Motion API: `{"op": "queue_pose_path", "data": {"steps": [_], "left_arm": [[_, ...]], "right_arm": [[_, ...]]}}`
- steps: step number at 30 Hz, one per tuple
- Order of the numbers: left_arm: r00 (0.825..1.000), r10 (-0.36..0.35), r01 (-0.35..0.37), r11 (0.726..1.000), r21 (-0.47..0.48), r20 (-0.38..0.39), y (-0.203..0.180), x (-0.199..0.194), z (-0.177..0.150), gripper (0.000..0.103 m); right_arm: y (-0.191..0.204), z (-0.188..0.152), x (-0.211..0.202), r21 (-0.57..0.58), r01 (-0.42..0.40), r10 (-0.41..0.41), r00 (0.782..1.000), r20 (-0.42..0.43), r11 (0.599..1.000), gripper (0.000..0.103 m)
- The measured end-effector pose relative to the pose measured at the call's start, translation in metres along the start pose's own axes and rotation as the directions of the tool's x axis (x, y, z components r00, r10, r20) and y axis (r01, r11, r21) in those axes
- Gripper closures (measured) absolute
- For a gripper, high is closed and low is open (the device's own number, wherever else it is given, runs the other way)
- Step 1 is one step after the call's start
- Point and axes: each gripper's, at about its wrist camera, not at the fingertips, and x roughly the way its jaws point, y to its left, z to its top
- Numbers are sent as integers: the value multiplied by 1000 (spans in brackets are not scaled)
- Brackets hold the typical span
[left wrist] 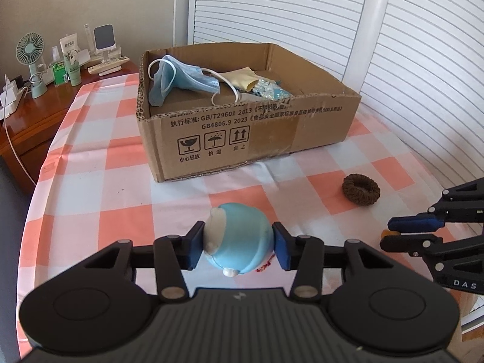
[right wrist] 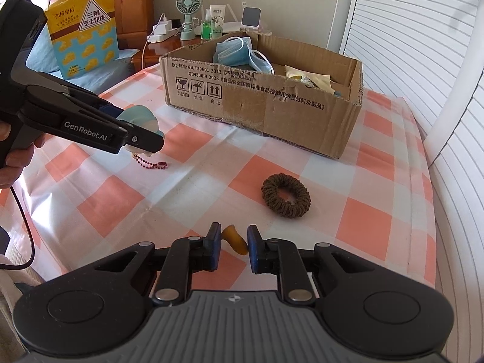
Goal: Organize soft objects
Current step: 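Carry the plush toy and orange item over the box with both grippers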
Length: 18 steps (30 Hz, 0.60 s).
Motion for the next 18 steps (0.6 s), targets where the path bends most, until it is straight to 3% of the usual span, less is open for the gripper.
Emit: {"op": "queue_pose_path", "data": {"steps": [11, 18], "left_arm": [[998, -40, 37, 997, 68, 55, -3, -32, 35, 57], [989, -43, 30, 995, 94, 140, 2, -33, 89, 57]], "right_arm": [[-4, 11, -16, -34, -4, 5, 999, 39, 999, 81], [-10, 27, -28, -39, 4, 0, 996, 90, 999, 81]]}}
